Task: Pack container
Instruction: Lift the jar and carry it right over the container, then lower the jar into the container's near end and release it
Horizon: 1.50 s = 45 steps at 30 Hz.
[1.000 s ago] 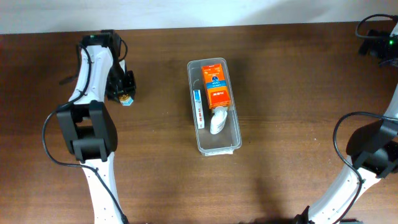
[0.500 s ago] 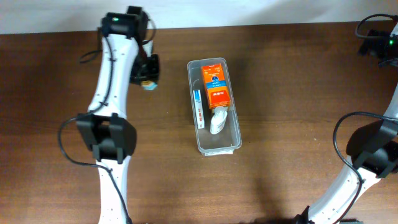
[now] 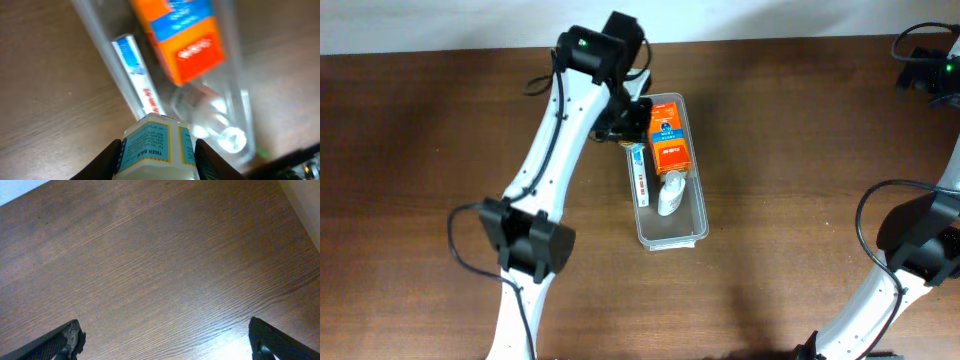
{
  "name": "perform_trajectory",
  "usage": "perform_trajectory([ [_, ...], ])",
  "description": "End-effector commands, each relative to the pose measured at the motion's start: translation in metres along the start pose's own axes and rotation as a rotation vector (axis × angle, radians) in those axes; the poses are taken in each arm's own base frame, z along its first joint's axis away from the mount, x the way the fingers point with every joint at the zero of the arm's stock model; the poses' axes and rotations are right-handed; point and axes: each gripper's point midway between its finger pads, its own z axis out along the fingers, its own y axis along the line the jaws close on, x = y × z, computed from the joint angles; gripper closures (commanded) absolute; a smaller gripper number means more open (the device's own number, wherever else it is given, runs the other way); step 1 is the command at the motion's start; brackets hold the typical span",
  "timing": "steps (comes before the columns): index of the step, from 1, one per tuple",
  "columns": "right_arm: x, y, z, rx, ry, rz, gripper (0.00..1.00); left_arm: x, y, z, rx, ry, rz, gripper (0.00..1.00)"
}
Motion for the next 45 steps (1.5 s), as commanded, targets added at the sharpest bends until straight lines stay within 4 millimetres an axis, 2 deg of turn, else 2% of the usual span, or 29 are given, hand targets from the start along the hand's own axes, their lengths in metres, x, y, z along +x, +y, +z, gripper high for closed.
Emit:
perform_trajectory([
  [1,-0.005,0.000,-0.003,0.004,-0.019,0.004,0.02,0.010,-0.033,-0.062,0.052,-0.137,0.101,0.57],
  [4,-0.005,0.000,-0.003,0.004,-0.019,0.004,0.02,0.019,-0.053,-0.072,0.064,-0.157,0.183,0.57],
  [9,-0.005,0.000,-0.003,0.004,-0.019,0.004,0.02,0.032,-0.082,-0.065,0.067,-0.138,0.324,0.57],
  [13,-0.005,0.000,-0.003,0.005,-0.019,0.005,0.02,0.038,-0.082,-0.052,-0.044,-0.112,0.392,0.57],
  [17,-0.005,0.000,-0.003,0.004,-0.019,0.004,0.02,0.050,-0.090,-0.036,-0.065,-0.053,0.502,0.57],
  [26,-0.005,0.000,-0.003,0.004,-0.019,0.004,0.02,0.074,-0.080,0.000,-0.083,0.103,0.569,0.57],
  [38,-0.005,0.000,-0.003,0.004,-0.019,0.004,0.02,0.077,-0.077,0.006,-0.089,0.130,0.602,0.56],
  [45,-0.005,0.000,-0.003,0.004,-0.019,0.004,0.02,0.087,-0.066,0.021,-0.115,0.199,0.592,0.56],
])
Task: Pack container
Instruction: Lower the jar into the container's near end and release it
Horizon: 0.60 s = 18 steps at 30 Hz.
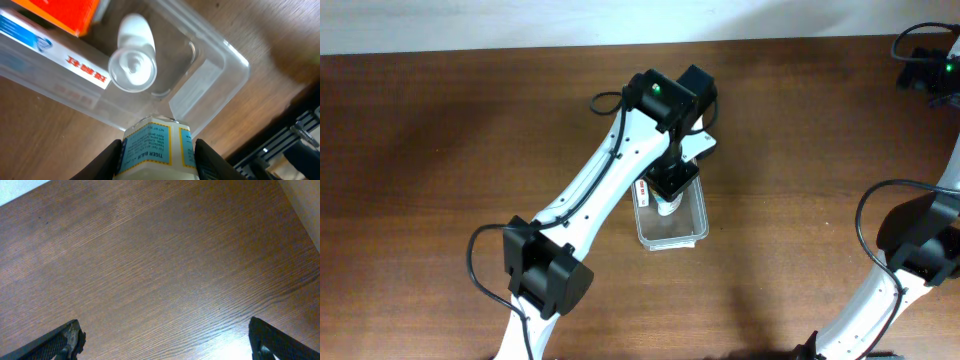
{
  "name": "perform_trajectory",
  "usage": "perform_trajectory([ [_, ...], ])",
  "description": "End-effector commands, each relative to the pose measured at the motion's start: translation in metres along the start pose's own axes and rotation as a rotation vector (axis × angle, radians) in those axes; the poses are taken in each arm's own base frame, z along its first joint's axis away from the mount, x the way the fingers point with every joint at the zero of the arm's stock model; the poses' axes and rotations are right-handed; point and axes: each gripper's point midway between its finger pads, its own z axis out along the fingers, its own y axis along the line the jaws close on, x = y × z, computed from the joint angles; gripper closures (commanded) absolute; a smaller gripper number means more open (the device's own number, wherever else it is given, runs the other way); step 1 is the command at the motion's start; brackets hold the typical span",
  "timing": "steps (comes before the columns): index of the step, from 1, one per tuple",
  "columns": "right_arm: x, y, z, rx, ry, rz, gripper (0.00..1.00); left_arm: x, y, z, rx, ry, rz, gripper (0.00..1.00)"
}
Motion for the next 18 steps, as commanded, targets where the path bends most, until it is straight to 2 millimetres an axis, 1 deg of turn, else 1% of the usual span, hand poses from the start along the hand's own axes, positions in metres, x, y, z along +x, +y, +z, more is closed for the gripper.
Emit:
perform_trajectory([
  [1,-0.005,0.000,-0.003,0.004,-0.019,0.004,0.02,0.009,0.000,0.005,-0.008,0.034,0.023,0.56],
  [4,-0.005,0.000,-0.003,0.004,-0.019,0.004,0.02,0.010,0.001,0.012,-0.005,0.047,0.021,0.56],
  [11,-0.005,0.000,-0.003,0.004,-0.019,0.004,0.02,0.003,0.002,0.017,-0.010,0.021,0.023,0.56],
  [15,-0.005,0.000,-0.003,0.004,-0.019,0.004,0.02,0.007,0.002,0.025,-0.005,0.048,0.024,0.56],
  [18,-0.005,0.000,-0.003,0.004,-0.019,0.004,0.02,0.010,-0.002,0.031,-0.001,0.068,0.067,0.56],
])
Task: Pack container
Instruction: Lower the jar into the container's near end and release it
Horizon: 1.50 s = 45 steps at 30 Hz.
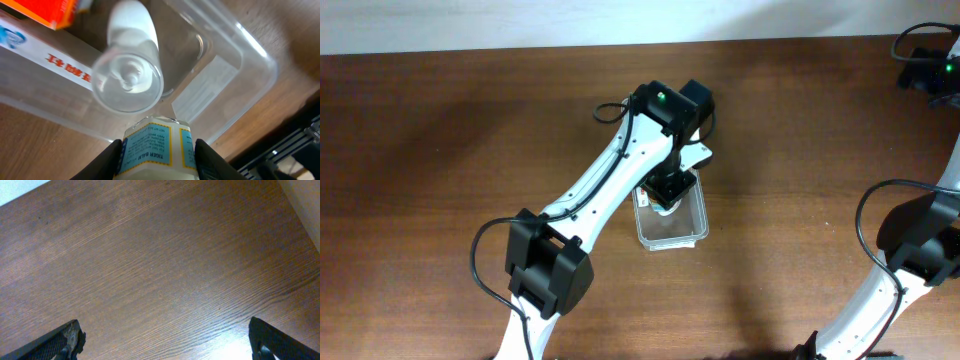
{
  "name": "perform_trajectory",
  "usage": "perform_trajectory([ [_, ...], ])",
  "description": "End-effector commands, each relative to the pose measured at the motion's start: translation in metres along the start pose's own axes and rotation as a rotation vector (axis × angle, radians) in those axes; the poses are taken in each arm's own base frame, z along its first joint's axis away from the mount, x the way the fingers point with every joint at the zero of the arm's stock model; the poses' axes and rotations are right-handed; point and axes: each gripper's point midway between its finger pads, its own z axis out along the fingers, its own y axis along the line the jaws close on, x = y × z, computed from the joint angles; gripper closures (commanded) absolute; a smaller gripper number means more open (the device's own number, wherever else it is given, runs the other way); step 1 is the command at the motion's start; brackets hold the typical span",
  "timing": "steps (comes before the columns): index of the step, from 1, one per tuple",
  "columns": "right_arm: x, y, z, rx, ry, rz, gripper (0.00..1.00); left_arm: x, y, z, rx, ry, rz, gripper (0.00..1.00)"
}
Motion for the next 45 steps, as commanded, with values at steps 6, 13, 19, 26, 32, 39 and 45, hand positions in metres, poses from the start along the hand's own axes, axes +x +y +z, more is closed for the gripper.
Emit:
perform_trajectory([
  [6,-0.005,0.000,-0.003,0.005,-0.019,0.005,0.02,-0.007,-0.017,0.003,-0.019,-0.027,0.123,0.56],
  [13,-0.005,0.000,-0.003,0.005,-0.019,0.004,0.02,-0.004,-0.019,0.010,-0.016,-0.005,0.137,0.56],
  [19,-0.005,0.000,-0.003,0.005,-0.019,0.004,0.02,0.001,-0.017,0.025,-0.035,0.032,0.178,0.56],
  [26,-0.005,0.000,-0.003,0.005,-0.019,0.004,0.02,-0.006,-0.019,0.027,-0.063,0.012,0.203,0.56],
  [32,-0.005,0.000,-0.003,0.005,-0.019,0.004,0.02,-0.005,-0.017,0.027,-0.077,0.018,0.204,0.56],
  [39,-0.005,0.000,-0.003,0.005,-0.019,0.004,0.02,-0.004,-0.017,0.027,-0.077,0.019,0.204,0.39],
  [45,-0.005,0.000,-0.003,0.005,-0.019,0.004,0.02,-0.004,-0.014,0.027,-0.095,0.022,0.203,0.38],
])
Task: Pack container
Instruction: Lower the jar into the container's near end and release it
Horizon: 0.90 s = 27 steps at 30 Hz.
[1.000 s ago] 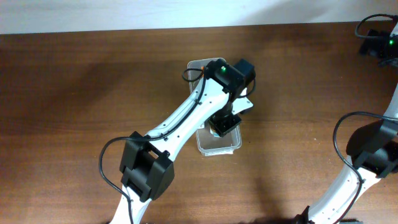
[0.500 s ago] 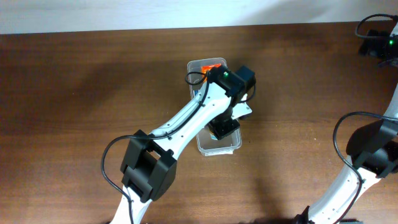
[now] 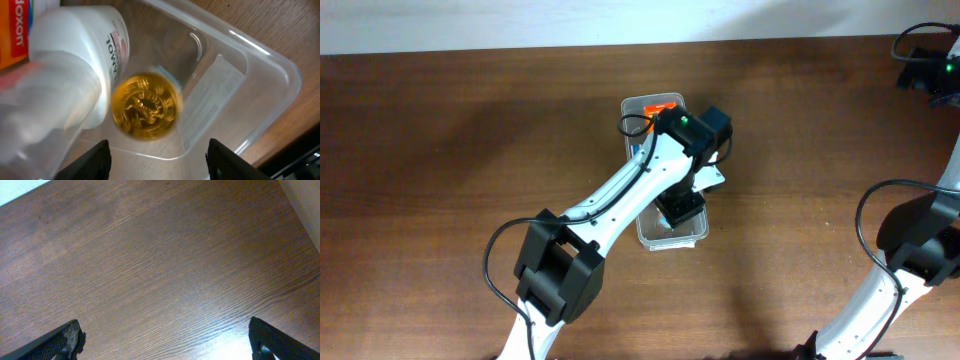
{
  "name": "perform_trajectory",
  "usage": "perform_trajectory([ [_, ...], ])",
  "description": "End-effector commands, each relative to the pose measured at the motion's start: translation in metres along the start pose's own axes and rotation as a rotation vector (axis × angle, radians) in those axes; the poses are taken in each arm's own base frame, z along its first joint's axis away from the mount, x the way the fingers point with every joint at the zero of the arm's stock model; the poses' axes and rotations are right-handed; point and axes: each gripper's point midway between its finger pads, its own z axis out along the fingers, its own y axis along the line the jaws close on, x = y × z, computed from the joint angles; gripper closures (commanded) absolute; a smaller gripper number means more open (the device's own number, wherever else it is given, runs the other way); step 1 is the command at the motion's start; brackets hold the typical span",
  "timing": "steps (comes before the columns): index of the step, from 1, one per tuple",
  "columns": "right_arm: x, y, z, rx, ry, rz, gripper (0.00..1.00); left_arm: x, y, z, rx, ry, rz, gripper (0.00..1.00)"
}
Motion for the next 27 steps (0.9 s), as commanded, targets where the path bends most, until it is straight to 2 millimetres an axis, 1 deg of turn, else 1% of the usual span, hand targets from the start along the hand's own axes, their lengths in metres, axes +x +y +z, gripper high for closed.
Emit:
perform_trajectory([
  [1,-0.005,0.000,-0.003,0.004,-0.019,0.004,0.01,0.001,0.001,-0.007,-0.021,-0.011,0.019,0.38],
  [8,-0.005,0.000,-0.003,0.004,-0.019,0.004,0.02,0.000,0.007,-0.007,-0.023,-0.023,0.004,0.38],
  [12,-0.005,0.000,-0.003,0.004,-0.019,0.004,0.02,-0.002,0.017,-0.012,-0.036,-0.044,-0.046,0.38],
  [14,-0.005,0.000,-0.003,0.004,-0.019,0.004,0.02,-0.005,0.023,-0.018,-0.041,-0.068,-0.073,0.38],
  [19,-0.005,0.000,-0.003,0.004,-0.019,0.004,0.02,-0.016,0.041,-0.044,-0.067,-0.158,-0.113,0.38],
  [24,-0.005,0.000,-0.003,0.004,-0.019,0.004,0.02,-0.027,0.058,-0.082,-0.105,-0.274,-0.142,0.37],
  [27,-0.005,0.000,-0.003,0.004,-0.019,0.004,0.02,-0.027,0.075,-0.105,-0.169,-0.325,-0.218,0.36],
])
